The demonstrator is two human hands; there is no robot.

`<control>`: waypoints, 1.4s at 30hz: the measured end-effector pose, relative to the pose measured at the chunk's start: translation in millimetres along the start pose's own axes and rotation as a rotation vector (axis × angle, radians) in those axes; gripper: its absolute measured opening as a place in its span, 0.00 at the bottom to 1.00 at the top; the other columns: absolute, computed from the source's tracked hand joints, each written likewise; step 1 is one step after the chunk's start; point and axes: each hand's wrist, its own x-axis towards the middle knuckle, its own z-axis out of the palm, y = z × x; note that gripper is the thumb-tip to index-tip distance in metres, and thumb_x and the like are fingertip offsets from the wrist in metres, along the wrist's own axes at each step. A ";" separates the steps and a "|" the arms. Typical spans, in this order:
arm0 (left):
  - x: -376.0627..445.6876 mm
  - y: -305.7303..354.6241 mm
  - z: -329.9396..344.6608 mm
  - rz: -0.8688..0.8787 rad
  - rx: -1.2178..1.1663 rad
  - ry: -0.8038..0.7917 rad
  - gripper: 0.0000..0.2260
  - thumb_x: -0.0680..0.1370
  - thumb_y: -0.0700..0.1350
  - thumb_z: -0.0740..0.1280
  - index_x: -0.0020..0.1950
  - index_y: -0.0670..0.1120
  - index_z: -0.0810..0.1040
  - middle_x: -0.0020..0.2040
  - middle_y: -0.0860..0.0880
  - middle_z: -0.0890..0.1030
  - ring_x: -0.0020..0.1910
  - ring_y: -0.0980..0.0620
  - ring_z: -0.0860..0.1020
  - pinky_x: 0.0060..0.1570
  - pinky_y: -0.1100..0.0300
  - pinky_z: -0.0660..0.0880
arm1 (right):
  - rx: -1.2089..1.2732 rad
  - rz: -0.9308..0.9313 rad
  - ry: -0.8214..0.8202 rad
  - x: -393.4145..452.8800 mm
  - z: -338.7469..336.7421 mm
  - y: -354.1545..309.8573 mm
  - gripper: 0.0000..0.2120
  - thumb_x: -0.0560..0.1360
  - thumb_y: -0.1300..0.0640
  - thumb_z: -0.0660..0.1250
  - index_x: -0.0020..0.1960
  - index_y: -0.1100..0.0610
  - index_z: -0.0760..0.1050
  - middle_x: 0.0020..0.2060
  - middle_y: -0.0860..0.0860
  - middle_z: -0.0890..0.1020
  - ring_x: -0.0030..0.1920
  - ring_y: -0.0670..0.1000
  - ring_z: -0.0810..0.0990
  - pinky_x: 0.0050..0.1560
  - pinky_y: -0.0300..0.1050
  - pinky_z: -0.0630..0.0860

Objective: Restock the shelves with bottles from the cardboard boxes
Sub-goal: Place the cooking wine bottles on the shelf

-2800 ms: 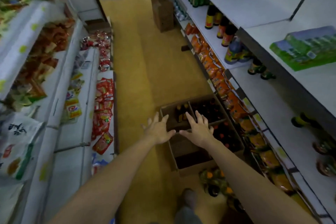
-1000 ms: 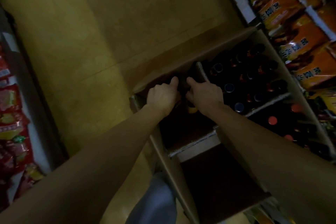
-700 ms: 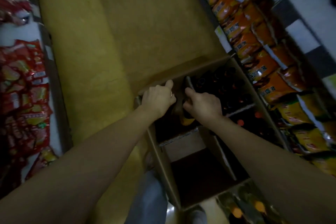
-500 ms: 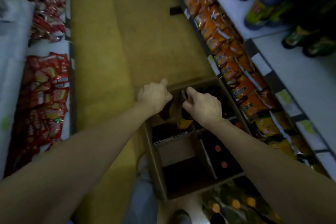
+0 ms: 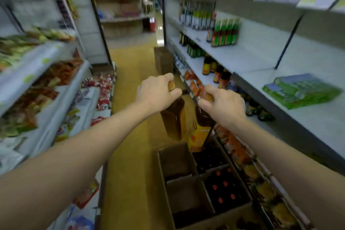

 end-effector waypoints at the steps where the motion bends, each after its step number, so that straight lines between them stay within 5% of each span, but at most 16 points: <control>1: -16.3 9.0 -25.1 0.021 -0.002 0.044 0.09 0.76 0.55 0.62 0.44 0.51 0.66 0.39 0.47 0.73 0.45 0.41 0.75 0.37 0.56 0.65 | -0.003 -0.010 0.044 -10.6 -25.6 -11.4 0.08 0.75 0.46 0.61 0.44 0.50 0.66 0.32 0.52 0.72 0.38 0.58 0.74 0.35 0.47 0.66; 5: -86.9 46.5 -126.3 0.080 0.023 0.181 0.10 0.76 0.55 0.62 0.41 0.50 0.67 0.32 0.53 0.68 0.38 0.46 0.71 0.31 0.57 0.60 | -0.026 -0.033 0.145 -60.6 -130.6 -55.8 0.09 0.75 0.46 0.62 0.41 0.50 0.67 0.32 0.52 0.72 0.37 0.58 0.73 0.32 0.45 0.64; 11: -155.5 109.8 -258.0 0.196 0.139 0.261 0.15 0.76 0.58 0.63 0.45 0.46 0.71 0.37 0.50 0.73 0.38 0.47 0.72 0.33 0.58 0.63 | -0.057 -0.072 0.254 -139.0 -293.5 -100.0 0.13 0.74 0.50 0.62 0.34 0.51 0.62 0.29 0.49 0.69 0.32 0.53 0.70 0.29 0.43 0.62; 20: -239.1 215.0 -397.9 0.336 0.112 0.404 0.15 0.75 0.55 0.65 0.37 0.45 0.71 0.34 0.49 0.73 0.34 0.51 0.71 0.31 0.60 0.64 | -0.112 -0.111 0.361 -237.0 -457.0 -122.9 0.12 0.73 0.48 0.64 0.36 0.55 0.69 0.32 0.51 0.75 0.39 0.56 0.76 0.37 0.46 0.69; 24: -276.3 272.7 -413.9 0.345 0.133 0.450 0.16 0.74 0.56 0.65 0.42 0.43 0.76 0.39 0.46 0.78 0.40 0.47 0.75 0.34 0.58 0.69 | -0.118 -0.071 0.423 -298.4 -504.2 -102.3 0.12 0.72 0.49 0.64 0.35 0.55 0.67 0.30 0.51 0.73 0.36 0.54 0.73 0.34 0.44 0.64; 29: -316.9 338.7 -394.3 0.413 0.122 0.391 0.17 0.74 0.55 0.65 0.37 0.41 0.76 0.33 0.46 0.76 0.35 0.47 0.76 0.30 0.58 0.69 | -0.165 0.024 0.428 -379.7 -554.9 -67.8 0.11 0.73 0.49 0.64 0.43 0.57 0.75 0.36 0.52 0.79 0.40 0.55 0.76 0.36 0.43 0.66; 38: -334.8 461.3 -386.0 0.616 -0.042 0.336 0.18 0.76 0.56 0.64 0.35 0.44 0.71 0.31 0.49 0.70 0.31 0.50 0.70 0.29 0.60 0.63 | -0.320 0.236 0.466 -468.8 -618.0 -9.7 0.09 0.72 0.49 0.64 0.40 0.55 0.73 0.36 0.53 0.79 0.41 0.56 0.76 0.41 0.46 0.73; 42: -328.1 507.9 -387.7 0.728 -0.130 0.381 0.17 0.74 0.56 0.66 0.35 0.43 0.73 0.30 0.49 0.71 0.29 0.52 0.69 0.27 0.61 0.63 | -0.366 0.323 0.513 -491.8 -637.8 10.5 0.10 0.72 0.49 0.65 0.36 0.54 0.72 0.32 0.51 0.77 0.38 0.55 0.75 0.34 0.42 0.68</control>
